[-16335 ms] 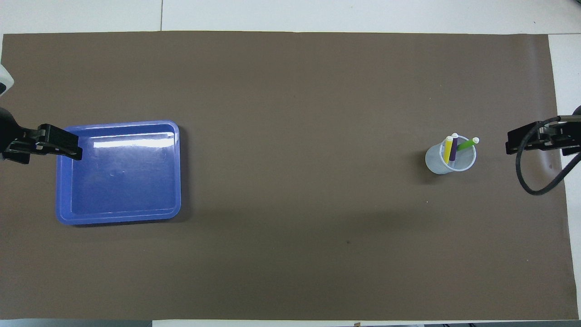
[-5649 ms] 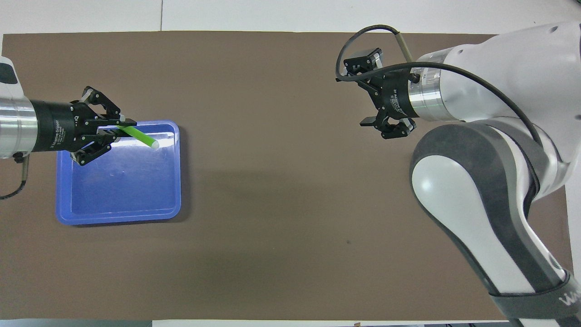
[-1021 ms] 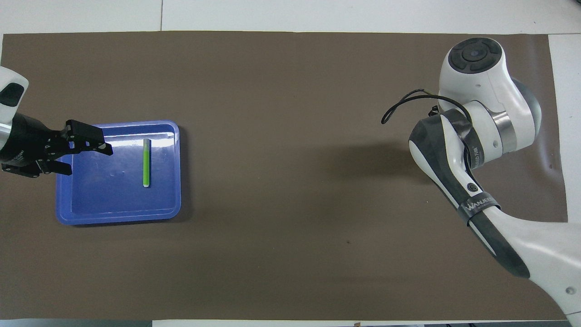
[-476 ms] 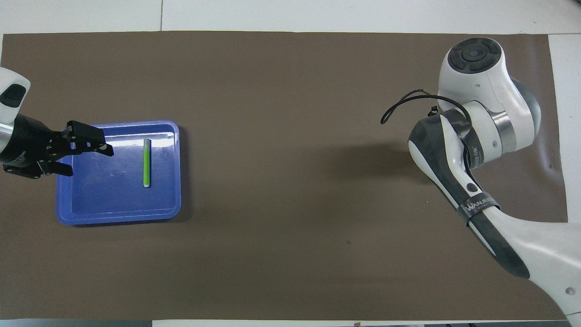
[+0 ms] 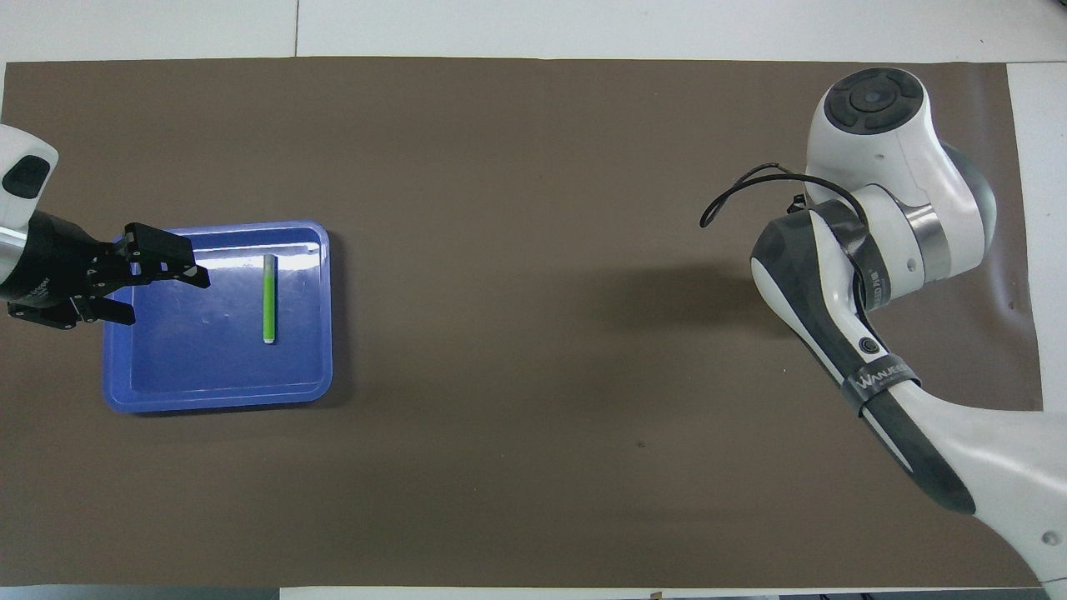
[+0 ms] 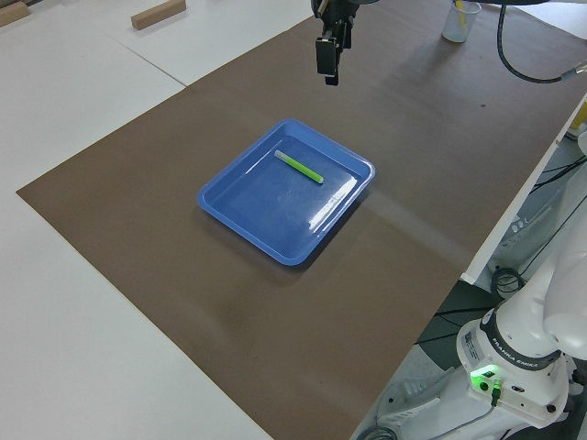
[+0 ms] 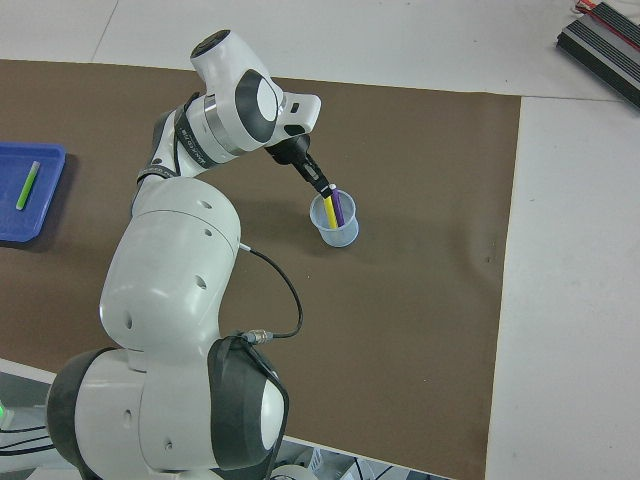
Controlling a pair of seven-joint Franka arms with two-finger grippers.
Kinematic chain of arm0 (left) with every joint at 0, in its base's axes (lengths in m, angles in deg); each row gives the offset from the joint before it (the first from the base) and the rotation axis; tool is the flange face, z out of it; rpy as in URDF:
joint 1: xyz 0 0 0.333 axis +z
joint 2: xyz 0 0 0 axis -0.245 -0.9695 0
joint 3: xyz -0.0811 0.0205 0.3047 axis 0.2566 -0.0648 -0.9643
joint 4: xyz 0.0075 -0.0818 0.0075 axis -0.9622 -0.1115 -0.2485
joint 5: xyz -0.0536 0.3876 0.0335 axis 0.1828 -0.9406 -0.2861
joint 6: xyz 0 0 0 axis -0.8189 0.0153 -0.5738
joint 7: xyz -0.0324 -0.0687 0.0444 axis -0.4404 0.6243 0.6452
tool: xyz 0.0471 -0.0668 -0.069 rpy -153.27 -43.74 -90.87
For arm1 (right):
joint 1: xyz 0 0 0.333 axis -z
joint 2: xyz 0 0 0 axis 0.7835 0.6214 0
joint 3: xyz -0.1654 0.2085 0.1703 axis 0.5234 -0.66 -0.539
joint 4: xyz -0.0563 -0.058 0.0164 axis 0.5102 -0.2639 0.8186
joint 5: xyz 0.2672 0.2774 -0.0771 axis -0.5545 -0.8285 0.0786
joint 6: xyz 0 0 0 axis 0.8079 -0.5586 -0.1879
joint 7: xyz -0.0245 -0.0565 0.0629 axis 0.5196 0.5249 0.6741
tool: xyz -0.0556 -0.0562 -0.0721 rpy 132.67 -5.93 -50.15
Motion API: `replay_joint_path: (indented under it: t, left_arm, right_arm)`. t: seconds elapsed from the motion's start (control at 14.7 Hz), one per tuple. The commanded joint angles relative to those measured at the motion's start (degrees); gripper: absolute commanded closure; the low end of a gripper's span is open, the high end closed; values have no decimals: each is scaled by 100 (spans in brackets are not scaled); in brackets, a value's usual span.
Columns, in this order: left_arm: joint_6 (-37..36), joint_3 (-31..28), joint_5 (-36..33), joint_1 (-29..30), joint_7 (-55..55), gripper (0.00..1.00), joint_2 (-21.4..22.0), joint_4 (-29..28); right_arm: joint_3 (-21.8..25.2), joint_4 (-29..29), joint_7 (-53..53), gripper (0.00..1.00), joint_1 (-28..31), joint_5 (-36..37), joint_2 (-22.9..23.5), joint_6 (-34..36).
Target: Right arm passes pens to left for tray arrangement
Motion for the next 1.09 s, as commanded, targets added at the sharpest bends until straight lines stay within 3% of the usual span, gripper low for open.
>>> replay_joint_path:
  t: [0.0, 0.41, 0.68, 0.82, 1.02]
  left_arm:
    - [7, -26, 66, -25, 48, 0, 166, -187]
    - [-1, -18, 93, -33, 92, 0, 157, -178]
    - [33, -26, 882, 45, 888, 0, 166, -99]
    - [112, -27, 1278, 46, 1732, 0, 245, -73]
    - [340, 0, 1656, 28, 2769, 0, 350, -64]
  right_arm:
    - [-64, 73, 412, 100, 80, -238, -410, 190]
    - [6, 20, 1387, 100, 195, -1126, -1324, 331]
    - [278, -33, 2285, 100, 203, -2169, -1721, 243]
    - [297, -33, 2181, 100, 195, -3101, -1800, 199]
    - [226, -33, 1315, 100, 151, -3946, -1783, -440]
